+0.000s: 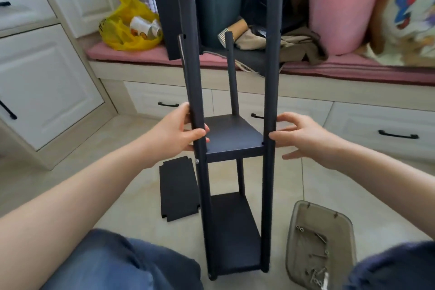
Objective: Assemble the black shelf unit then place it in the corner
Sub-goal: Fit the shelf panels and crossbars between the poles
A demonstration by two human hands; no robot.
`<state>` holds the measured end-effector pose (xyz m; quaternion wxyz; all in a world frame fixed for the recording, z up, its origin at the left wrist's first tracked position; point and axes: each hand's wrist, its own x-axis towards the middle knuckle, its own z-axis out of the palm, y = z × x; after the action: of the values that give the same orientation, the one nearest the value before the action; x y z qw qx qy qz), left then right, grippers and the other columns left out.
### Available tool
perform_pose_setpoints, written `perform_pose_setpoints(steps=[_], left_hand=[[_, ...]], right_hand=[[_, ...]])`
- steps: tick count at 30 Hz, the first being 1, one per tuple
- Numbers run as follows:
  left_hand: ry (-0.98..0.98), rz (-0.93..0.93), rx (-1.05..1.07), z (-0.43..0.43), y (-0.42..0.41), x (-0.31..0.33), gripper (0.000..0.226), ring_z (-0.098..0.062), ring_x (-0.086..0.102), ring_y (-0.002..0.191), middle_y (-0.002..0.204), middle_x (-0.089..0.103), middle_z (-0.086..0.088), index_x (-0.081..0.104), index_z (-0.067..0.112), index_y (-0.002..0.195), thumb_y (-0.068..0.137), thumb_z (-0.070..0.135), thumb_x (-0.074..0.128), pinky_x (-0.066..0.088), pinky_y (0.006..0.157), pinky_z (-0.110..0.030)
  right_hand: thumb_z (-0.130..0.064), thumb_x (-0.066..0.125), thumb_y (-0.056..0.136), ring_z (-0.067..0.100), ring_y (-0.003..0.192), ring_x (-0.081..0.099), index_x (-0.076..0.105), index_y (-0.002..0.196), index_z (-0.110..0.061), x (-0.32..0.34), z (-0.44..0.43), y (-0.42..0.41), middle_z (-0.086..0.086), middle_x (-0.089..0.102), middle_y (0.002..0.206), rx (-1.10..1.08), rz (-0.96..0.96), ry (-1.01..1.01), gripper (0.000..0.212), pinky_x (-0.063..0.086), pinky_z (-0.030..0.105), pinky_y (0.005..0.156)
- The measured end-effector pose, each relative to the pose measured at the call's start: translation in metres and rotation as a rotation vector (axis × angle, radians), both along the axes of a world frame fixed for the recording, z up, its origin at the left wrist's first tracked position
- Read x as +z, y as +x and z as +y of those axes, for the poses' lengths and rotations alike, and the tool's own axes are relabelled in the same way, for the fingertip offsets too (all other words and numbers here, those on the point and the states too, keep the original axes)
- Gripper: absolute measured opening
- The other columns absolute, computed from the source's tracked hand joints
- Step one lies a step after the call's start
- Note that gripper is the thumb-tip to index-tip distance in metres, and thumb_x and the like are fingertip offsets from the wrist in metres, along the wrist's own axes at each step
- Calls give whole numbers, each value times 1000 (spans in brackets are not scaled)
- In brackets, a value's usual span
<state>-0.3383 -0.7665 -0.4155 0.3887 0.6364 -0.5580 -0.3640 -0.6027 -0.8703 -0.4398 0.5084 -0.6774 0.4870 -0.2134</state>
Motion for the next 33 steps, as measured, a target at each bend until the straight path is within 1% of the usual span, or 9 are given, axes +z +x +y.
perform_pose_setpoints(steps=[3, 9, 17, 22, 25, 28, 30, 31, 33], left_hand=[[-7, -48, 28, 9, 4, -3, 20, -18, 76, 90, 107, 68, -9, 51, 15, 115, 100, 3, 59, 64, 75, -34], [-18, -74, 36, 16, 6, -10, 22, -18, 76, 89, 104, 68, -7, 52, 15, 111, 97, 0, 61, 63, 73, -32], [-39, -234, 90, 4, 0, -22, 26, -24, 73, 90, 103, 69, 2, 56, 17, 115, 94, 6, 68, 60, 85, -50], [-4, -310, 131, 0, -2, -35, 27, -22, 71, 90, 104, 70, 2, 59, 18, 110, 91, 4, 72, 59, 89, -45], [11, -333, 145, 0, 0, -37, 30, -23, 71, 93, 105, 71, 0, 57, 26, 103, 90, 3, 73, 59, 90, -44], [29, -358, 131, 1, 3, -38, 34, -18, 71, 92, 107, 71, 1, 54, 33, 97, 90, 6, 75, 59, 75, -33], [50, -379, 123, 1, 4, -39, 30, -15, 70, 90, 108, 71, 2, 56, 30, 99, 90, 9, 75, 52, 63, -22], [62, -389, 117, 2, 4, -40, 28, -15, 70, 90, 108, 71, 2, 57, 28, 101, 90, 9, 75, 52, 64, -22], [93, -393, 105, 3, 5, -40, 25, -17, 70, 91, 109, 70, 2, 59, 24, 103, 90, 9, 75, 59, 77, -33]], right_hand=[[-23, 62, 97, 8, 92, 72, 51, 125, -34, 4, 11, -5, -8, 76, 100, 67, -29, -57, 32, 60, 39, 84], [-20, 56, 100, 10, 92, 72, 47, 124, -31, 6, 24, 1, -3, 75, 104, 118, -27, -107, 28, 61, 38, 82], [-20, 59, 99, 11, 97, 71, 46, 124, -31, -1, 16, -2, -3, 73, 109, 122, 12, -105, 30, 60, 39, 85], [-14, 61, 97, 4, 102, 67, 43, 114, -55, -12, 19, -3, -11, 72, 109, 198, 71, -140, 49, 59, 36, 85], [-12, 62, 96, -2, 102, 65, 40, 115, -59, -18, 21, 0, -19, 69, 108, 225, 90, -178, 55, 60, 34, 81], [-10, 62, 95, -5, 98, 65, 40, 111, -61, -22, 22, 0, -25, 68, 102, 256, 101, -200, 58, 60, 35, 79], [-9, 63, 95, -5, 97, 65, 38, 107, -65, -23, 22, -1, -29, 67, 100, 278, 104, -208, 63, 59, 34, 78], [-9, 63, 94, -4, 98, 65, 38, 106, -67, -24, 22, -1, -27, 67, 101, 287, 107, -213, 64, 59, 34, 78], [-11, 66, 93, -1, 99, 66, 39, 106, -66, -24, 23, -2, -20, 68, 104, 302, 117, -220, 62, 61, 32, 77]])
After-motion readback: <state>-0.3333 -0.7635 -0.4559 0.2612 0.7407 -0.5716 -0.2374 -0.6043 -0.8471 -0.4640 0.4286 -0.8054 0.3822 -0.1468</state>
